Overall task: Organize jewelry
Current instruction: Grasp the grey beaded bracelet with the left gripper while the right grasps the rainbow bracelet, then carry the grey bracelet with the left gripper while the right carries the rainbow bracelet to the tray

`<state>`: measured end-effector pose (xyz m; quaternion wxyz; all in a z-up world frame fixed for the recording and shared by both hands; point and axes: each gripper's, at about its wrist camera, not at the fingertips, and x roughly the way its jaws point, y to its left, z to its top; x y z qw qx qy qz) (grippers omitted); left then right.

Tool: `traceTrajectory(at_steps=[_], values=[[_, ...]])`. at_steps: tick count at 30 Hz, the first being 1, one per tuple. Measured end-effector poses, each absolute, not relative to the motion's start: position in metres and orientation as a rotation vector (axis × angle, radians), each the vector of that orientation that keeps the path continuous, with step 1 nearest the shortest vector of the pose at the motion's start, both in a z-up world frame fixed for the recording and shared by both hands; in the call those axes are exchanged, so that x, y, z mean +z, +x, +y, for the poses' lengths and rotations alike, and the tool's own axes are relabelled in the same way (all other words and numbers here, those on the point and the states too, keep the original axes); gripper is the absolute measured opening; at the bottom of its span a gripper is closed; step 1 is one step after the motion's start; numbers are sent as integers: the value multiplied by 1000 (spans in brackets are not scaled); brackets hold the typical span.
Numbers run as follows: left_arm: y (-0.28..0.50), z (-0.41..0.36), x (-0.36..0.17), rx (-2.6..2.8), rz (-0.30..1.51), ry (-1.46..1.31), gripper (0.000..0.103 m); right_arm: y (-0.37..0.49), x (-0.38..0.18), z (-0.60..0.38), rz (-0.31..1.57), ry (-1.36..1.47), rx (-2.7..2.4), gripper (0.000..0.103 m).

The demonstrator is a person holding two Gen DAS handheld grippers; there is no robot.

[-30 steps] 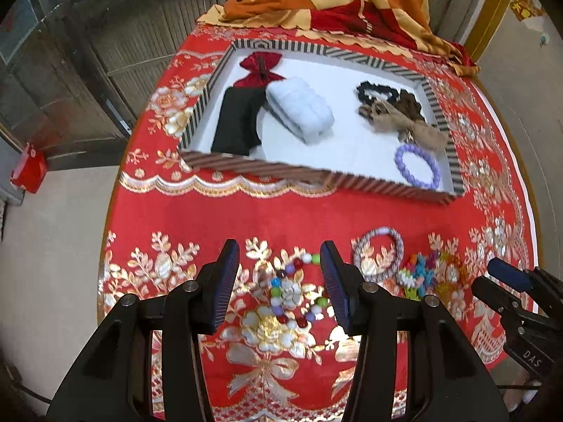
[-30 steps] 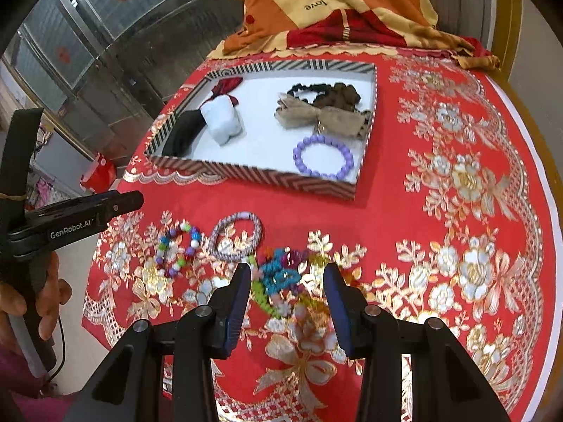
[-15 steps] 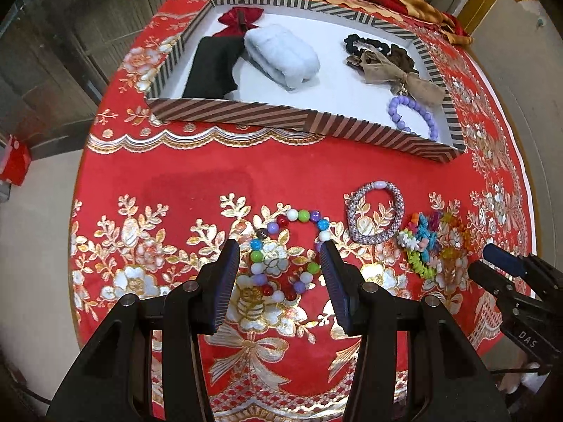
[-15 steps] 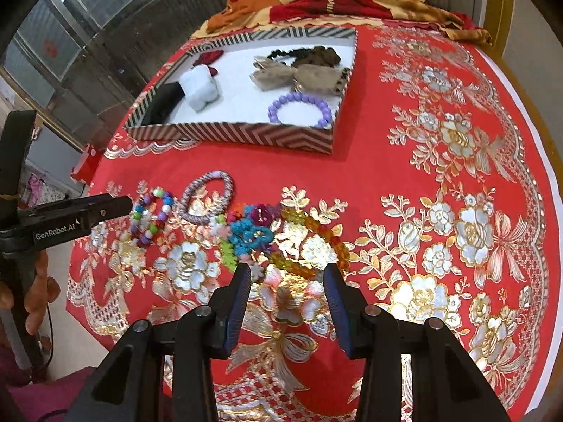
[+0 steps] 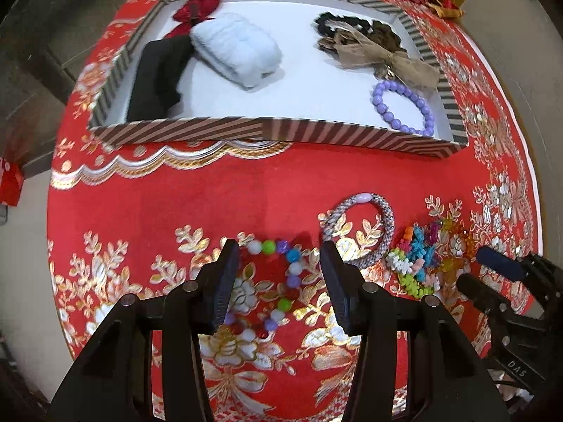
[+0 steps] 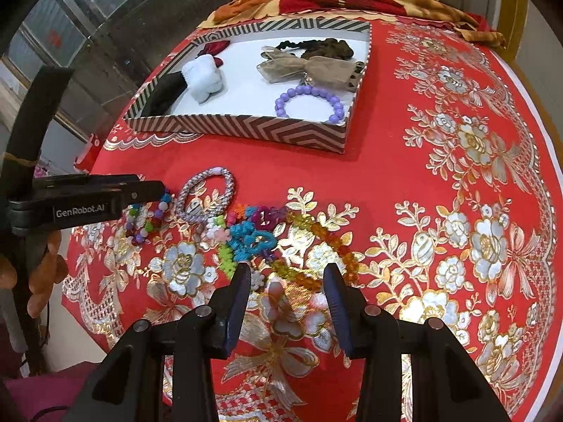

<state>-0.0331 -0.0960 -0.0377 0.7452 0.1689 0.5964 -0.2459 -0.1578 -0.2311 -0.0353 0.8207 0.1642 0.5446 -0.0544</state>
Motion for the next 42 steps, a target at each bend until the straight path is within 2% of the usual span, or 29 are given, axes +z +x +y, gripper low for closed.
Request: traceTrajectory(at_steps=[20, 22, 24, 27, 31, 34, 42], values=[[-23, -146, -57, -584, 1256, 540, 47, -148, -43, -250, 1178, 314, -140, 41], [-24, -150, -56, -599, 1245, 539, 41, -146, -47, -252, 1184, 303, -132, 41], [-25, -154, -55, -633, 1251, 528, 26, -144, -52, -251, 1187, 270, -126, 41], [-28, -160, -54, -651, 1252, 527, 12, -141, -55, -245, 1184, 199, -120, 31], [-35, -169, -57, -667, 1252, 515, 7, -138, -56, -240, 1172, 110, -127, 15], [-31, -161, -55, -686, 1284, 461, 6, -139, -56, -239, 1174, 120, -96, 9], [-22, -148, -18, -688, 1235, 376, 6, -143, -5, -244, 1072, 162, -64, 9]])
